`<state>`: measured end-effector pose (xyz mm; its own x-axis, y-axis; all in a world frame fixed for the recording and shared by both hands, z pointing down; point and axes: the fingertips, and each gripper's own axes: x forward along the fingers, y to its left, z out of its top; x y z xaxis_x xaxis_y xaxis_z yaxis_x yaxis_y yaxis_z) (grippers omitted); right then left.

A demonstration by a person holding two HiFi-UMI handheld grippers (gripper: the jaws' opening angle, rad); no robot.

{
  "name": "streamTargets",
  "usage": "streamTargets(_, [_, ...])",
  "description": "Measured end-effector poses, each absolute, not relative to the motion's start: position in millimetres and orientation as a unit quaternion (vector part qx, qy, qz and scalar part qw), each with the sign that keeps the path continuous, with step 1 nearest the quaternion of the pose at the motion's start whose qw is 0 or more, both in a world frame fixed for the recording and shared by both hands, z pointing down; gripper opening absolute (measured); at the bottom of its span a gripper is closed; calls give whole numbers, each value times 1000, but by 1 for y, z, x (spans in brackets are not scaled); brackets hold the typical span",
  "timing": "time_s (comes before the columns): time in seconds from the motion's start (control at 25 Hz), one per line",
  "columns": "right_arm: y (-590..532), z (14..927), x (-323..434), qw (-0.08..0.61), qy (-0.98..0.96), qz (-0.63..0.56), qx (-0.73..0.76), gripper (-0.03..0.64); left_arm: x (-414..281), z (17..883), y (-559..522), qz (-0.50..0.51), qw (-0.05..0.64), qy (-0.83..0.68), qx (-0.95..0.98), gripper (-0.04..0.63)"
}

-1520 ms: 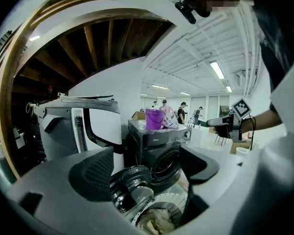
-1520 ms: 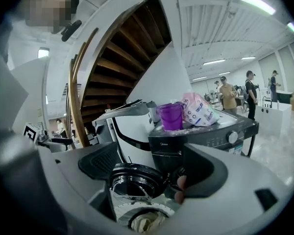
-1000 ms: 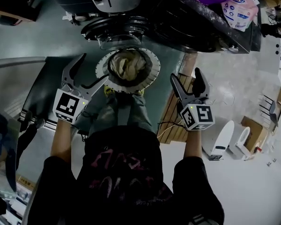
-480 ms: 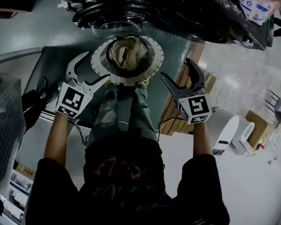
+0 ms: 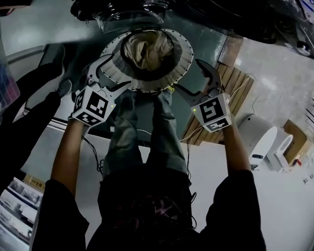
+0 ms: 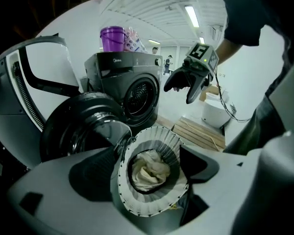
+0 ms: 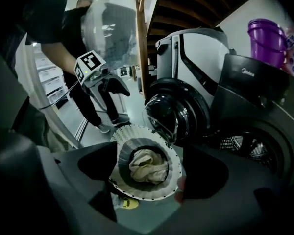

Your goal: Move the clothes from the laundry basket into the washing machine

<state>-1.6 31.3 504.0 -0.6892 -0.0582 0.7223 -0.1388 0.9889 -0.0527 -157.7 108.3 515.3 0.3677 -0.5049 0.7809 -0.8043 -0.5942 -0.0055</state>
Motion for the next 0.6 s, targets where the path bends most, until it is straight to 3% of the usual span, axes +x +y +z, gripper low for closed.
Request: streamTargets(0.6, [62,688,-7,476,-877,-2,-60,431,-150,706,134,500,194,-325,779,419])
